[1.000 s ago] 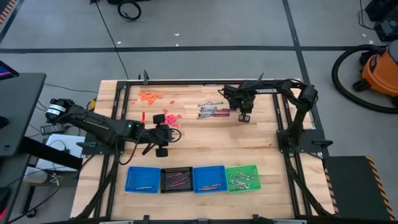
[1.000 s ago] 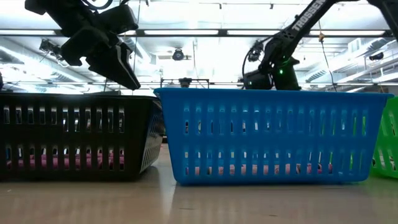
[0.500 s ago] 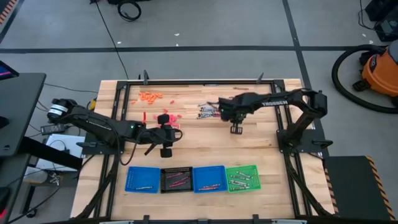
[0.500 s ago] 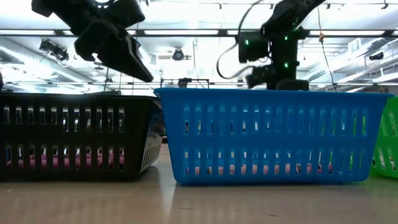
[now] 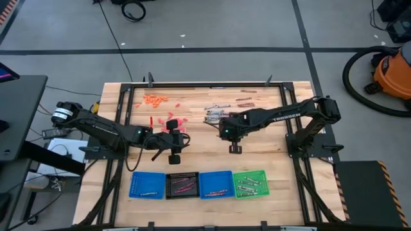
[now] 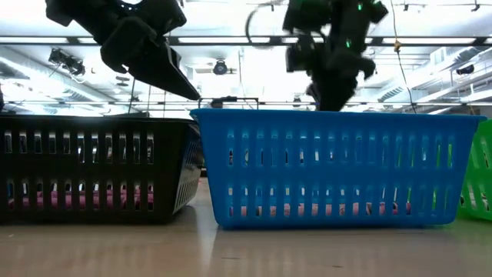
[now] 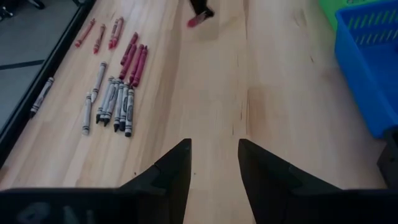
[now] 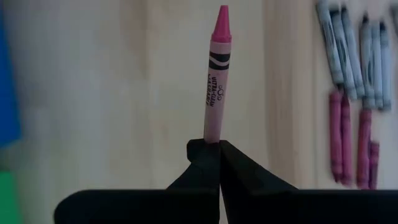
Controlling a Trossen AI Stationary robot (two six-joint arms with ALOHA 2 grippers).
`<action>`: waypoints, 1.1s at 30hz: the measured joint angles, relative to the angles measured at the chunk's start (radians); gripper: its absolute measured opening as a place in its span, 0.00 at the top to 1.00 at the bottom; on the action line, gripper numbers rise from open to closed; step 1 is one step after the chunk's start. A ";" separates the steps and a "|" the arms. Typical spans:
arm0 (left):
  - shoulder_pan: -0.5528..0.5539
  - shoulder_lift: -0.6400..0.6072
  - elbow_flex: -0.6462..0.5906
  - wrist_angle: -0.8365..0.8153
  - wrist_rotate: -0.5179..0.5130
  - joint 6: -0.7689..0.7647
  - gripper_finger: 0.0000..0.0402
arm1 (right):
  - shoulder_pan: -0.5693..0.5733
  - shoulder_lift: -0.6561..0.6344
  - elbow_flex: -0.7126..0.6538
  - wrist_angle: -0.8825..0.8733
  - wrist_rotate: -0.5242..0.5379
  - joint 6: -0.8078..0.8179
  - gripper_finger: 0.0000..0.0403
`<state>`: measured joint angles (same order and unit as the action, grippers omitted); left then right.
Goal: Sort crayons
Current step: Put the pink crayon into the right blue bin
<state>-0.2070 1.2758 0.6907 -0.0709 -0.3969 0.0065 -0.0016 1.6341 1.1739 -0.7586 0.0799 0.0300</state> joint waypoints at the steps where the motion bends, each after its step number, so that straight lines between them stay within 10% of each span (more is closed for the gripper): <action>1: -0.003 0.000 0.000 -0.005 0.000 -0.002 0.64 | 0.015 0.000 0.016 0.001 0.000 0.006 0.97; 33: 0.000 0.000 0.001 -0.054 0.001 -0.123 0.64 | 0.376 0.248 0.085 0.271 -0.211 0.270 0.97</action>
<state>-0.2066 1.2758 0.6914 -0.1244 -0.3962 -0.1167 0.3748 1.8819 1.2589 -0.4876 -0.1310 0.3000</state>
